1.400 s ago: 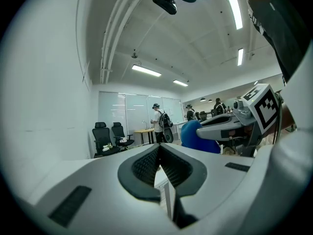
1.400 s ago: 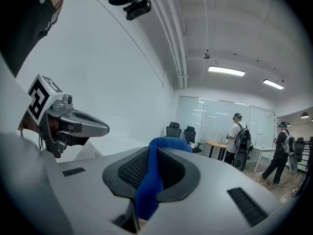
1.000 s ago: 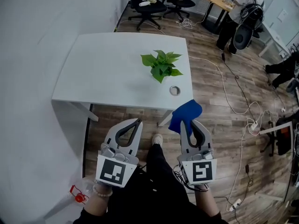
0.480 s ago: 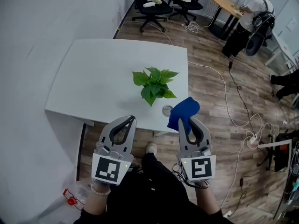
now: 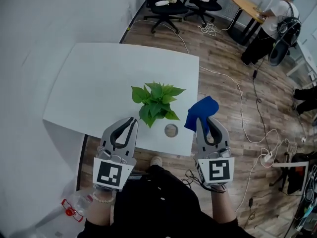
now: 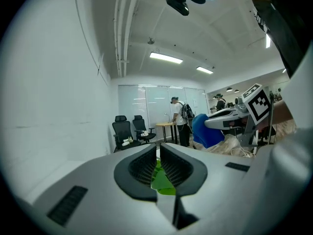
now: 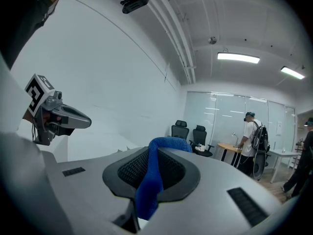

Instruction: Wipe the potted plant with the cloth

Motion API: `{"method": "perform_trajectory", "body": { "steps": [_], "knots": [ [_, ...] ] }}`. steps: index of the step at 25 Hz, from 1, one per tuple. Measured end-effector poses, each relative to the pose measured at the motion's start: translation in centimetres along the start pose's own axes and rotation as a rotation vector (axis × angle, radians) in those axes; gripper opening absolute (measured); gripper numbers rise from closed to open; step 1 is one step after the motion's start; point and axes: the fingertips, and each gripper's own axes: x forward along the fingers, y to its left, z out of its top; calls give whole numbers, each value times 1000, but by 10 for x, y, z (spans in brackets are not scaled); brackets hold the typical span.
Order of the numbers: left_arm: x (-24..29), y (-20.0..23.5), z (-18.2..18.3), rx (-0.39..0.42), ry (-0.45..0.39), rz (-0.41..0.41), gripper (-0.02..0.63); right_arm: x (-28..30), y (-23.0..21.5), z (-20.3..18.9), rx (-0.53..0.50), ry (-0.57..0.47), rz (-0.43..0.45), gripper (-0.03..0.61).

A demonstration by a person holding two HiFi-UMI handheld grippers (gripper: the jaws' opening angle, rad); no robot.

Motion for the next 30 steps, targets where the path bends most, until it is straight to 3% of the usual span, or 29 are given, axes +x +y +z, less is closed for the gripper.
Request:
{"method": "perform_trajectory", "body": {
  "steps": [5, 7, 10, 12, 15, 22, 26, 30],
  "knots": [
    [14, 7, -16, 57, 58, 5, 37, 18, -28, -19, -4, 20, 11, 75],
    [18, 7, -28, 48, 108, -9, 146, 26, -36, -28, -11, 31, 19, 75],
    [23, 7, -53, 99, 153, -58, 258, 37, -44, -43, 10, 36, 33, 75],
    [26, 6, -70, 98, 190, -78, 295, 44, -46, -54, 8, 52, 51, 75],
    [33, 7, -95, 73, 245, -107, 327, 53, -44, -71, 11, 95, 82, 75],
    [47, 13, -159, 100, 382, -176, 356, 73, -27, -109, -11, 190, 170, 75],
    [62, 11, -174, 128, 395, -233, 368, 89, -15, -115, -51, 185, 231, 75],
    [82, 7, -189, 104, 395, -275, 381, 105, -3, -122, -100, 187, 309, 75]
  ]
}}
